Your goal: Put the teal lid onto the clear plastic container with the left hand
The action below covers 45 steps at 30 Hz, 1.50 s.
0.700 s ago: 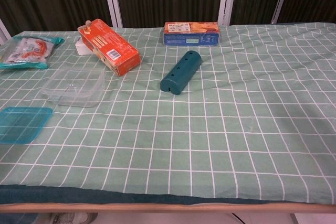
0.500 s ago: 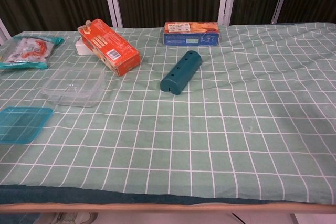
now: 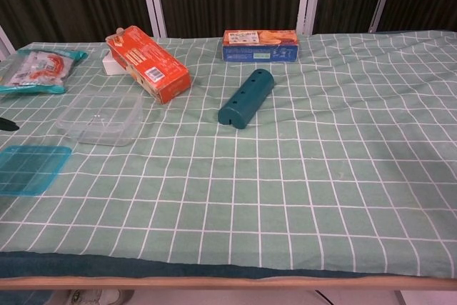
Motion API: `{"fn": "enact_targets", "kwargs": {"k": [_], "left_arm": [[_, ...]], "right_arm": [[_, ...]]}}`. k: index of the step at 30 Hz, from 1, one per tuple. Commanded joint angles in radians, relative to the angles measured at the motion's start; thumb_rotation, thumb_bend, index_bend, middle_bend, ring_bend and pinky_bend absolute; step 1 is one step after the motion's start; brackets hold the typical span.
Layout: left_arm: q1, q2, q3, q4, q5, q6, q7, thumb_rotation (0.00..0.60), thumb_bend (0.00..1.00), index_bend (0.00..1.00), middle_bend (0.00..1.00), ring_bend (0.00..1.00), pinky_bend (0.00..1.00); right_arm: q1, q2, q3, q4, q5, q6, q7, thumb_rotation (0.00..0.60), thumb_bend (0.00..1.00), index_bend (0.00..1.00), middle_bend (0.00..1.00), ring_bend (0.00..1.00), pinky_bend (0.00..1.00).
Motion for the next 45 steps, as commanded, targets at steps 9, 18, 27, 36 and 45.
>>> {"fn": "enact_targets", "kwargs": {"k": [9, 18, 27, 36, 45], "left_arm": [[-0.101, -0.109, 0.051, 0.248, 0.091, -0.039, -0.237, 0.600, 0.23, 0.00, 0.00, 0.00, 0.00], [-0.111, -0.137, 0.065, 0.251, 0.102, -0.028, -0.254, 0.600, 0.22, 0.00, 0.00, 0.00, 0.00], [-0.126, -0.152, 0.059, 0.243, 0.083, -0.049, -0.254, 0.600, 0.22, 0.00, 0.00, 0.00, 0.00], [-0.134, -0.171, 0.058, 0.256, 0.070, -0.060, -0.284, 0.600, 0.22, 0.00, 0.00, 0.00, 0.00], [-0.140, -0.194, 0.062, 0.291, 0.061, -0.076, -0.303, 0.600, 0.22, 0.00, 0.00, 0.00, 0.00]], "right_arm": [[0.003, -0.007, 0.002, -0.010, 0.008, -0.014, -0.028, 0.600, 0.16, 0.00, 0.00, 0.00, 0.00], [0.004, -0.005, 0.000, -0.009, 0.004, -0.016, -0.022, 0.600, 0.16, 0.00, 0.00, 0.00, 0.00], [0.003, 0.002, 0.000, -0.006, 0.002, -0.009, -0.004, 0.600, 0.16, 0.00, 0.00, 0.00, 0.00], [0.001, 0.003, -0.001, -0.005, -0.002, -0.006, 0.000, 0.600, 0.16, 0.00, 0.00, 0.00, 0.00], [0.002, 0.003, 0.000, -0.005, -0.001, -0.009, -0.002, 0.600, 0.16, 0.00, 0.00, 0.00, 0.00]]}}
